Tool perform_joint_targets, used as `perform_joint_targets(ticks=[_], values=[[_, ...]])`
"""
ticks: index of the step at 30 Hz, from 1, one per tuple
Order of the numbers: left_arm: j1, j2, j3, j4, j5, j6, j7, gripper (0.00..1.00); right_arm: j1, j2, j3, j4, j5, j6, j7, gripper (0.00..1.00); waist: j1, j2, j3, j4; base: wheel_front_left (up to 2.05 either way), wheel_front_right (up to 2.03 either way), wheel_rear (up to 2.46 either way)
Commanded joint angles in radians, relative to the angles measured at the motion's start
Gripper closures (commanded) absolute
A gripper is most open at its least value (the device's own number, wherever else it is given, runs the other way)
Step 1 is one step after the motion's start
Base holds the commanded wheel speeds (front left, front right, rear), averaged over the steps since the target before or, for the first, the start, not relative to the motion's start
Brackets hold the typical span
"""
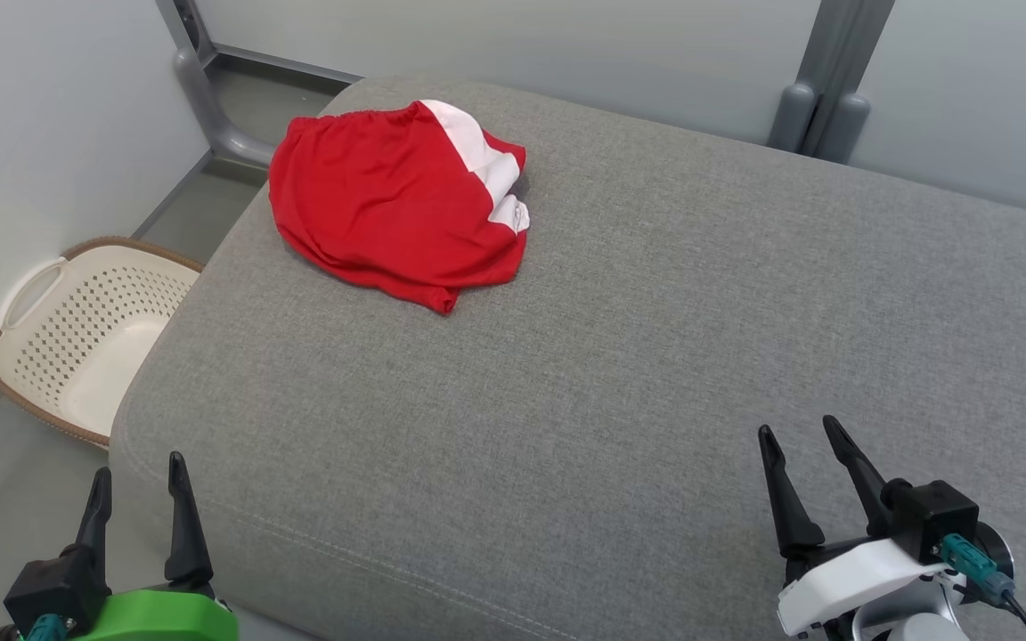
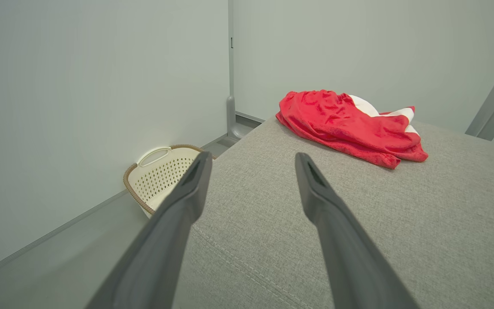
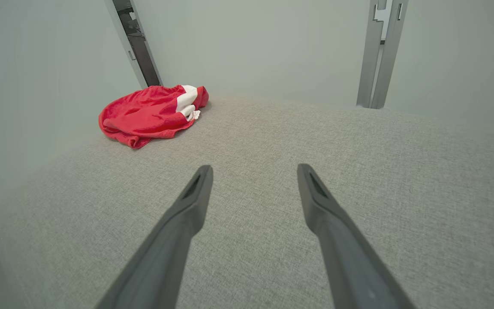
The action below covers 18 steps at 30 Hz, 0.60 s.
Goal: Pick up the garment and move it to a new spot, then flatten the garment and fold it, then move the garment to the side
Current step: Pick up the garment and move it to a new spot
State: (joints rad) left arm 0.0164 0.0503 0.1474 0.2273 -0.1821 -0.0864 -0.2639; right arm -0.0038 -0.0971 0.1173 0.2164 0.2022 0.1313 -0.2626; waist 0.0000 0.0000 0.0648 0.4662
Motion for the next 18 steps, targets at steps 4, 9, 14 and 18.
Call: perform_joint_targets(ticks=[4,9,14,18], values=[[-0.018,0.001,-0.004,0.002,-0.008,0.004,0.000,0.00,-0.009,-0.007,-0.002,0.002,0.004,-0.001,-0.003,0.00,0.0000,0.0000,0.006,-0.018,0.00,0.00,0.00],[-0.110,0.015,-0.008,0.018,0.004,-0.010,0.000,0.00,-0.032,-0.023,-0.013,-0.009,-0.007,-0.001,0.001,0.00,0.0000,0.0000,0.051,-0.058,0.00,0.00,0.00],[-0.267,0.046,-0.006,0.054,0.003,-0.020,0.000,0.00,-0.064,-0.054,-0.043,-0.043,-0.022,-0.001,0.020,0.00,0.0000,0.0000,0.131,-0.128,0.00,0.00,0.00],[-0.413,0.082,0.008,0.092,-0.010,-0.027,0.000,0.00,-0.093,-0.082,-0.078,-0.091,-0.038,-0.001,0.039,0.00,0.0000,0.0000,0.222,-0.200,0.00,0.00,0.00]])
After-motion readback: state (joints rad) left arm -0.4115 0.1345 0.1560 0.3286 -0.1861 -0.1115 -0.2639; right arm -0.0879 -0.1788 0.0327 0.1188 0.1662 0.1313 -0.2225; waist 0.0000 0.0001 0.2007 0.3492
